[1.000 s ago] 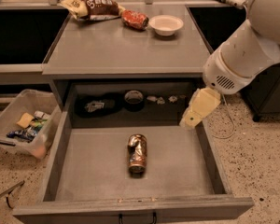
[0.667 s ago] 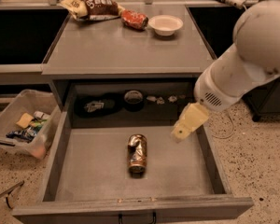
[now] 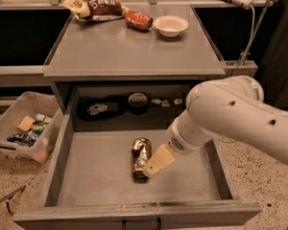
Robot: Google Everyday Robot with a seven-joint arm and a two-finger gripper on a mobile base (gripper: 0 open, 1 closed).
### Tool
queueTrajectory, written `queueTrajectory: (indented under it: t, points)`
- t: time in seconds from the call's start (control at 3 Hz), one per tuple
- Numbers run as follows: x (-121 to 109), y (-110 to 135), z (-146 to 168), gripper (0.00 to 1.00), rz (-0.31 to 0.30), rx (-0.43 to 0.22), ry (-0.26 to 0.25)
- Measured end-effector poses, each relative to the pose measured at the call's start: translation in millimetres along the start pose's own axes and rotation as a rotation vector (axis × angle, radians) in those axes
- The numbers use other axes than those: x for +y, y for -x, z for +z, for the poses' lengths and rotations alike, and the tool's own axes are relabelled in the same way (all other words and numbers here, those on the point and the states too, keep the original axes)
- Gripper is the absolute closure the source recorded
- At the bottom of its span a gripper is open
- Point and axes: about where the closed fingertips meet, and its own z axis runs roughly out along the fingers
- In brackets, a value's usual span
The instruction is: Pick orange can from top drawer and place on counter
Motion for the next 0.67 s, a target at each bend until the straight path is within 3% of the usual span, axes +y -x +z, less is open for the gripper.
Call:
queueTrajectory:
  t: [0.33, 0.67]
  points:
    - [-2.8, 16.0, 43.0, 0.0, 0.07, -0.007, -0.019]
    - [-3.0, 18.5, 42.0, 0.0, 0.14, -0.012, -0.025]
